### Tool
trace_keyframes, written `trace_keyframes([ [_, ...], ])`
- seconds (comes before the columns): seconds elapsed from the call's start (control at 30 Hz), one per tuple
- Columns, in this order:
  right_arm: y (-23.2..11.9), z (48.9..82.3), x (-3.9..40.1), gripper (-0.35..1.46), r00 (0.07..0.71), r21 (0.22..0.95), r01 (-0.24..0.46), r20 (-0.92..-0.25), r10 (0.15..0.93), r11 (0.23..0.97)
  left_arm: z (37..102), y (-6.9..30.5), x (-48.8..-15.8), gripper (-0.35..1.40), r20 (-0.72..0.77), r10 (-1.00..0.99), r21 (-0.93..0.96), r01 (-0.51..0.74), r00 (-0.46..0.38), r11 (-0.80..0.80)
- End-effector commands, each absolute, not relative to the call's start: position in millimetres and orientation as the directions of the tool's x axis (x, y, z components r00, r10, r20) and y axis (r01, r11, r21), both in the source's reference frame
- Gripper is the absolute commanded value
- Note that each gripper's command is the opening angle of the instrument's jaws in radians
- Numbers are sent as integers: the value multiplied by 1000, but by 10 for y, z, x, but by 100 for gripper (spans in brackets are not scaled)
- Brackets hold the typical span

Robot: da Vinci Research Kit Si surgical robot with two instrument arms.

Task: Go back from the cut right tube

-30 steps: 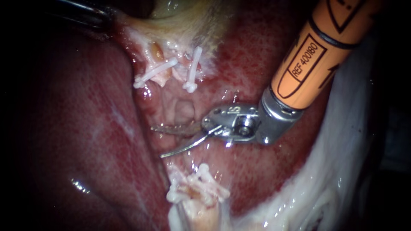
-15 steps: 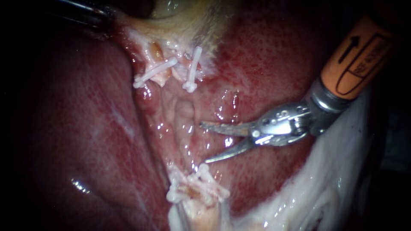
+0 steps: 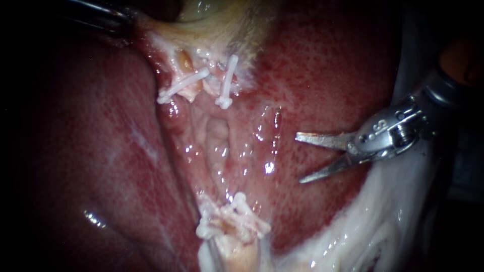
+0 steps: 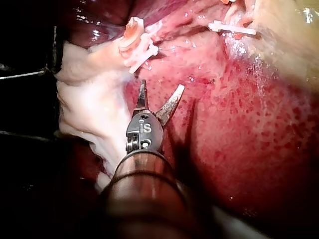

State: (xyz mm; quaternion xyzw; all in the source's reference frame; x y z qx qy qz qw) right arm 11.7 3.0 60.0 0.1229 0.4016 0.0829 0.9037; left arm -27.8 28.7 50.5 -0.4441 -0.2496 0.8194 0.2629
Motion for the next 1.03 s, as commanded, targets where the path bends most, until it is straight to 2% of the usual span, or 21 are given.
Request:
trace_keyframes([
  [0.03,30,600,117,145,664,290,-51,-705,249,956,506,285,-279,-35,-597,652,-640,-211,-467,-738],
  [0.23,30,600,116,145,664,289,-47,-706,246,956,520,275,-291,-35,-600,648,-635,-214,-469,-742],
  [0.6,29,599,115,145,661,294,-41,-709,247,955,575,245,-334,-35,-600,627,-638,-175,-497,-750],
  [1.03,29,599,115,145,658,303,-29,-712,247,953,583,242,-340,-35,-603,617,-633,-167,-505,-756],
])
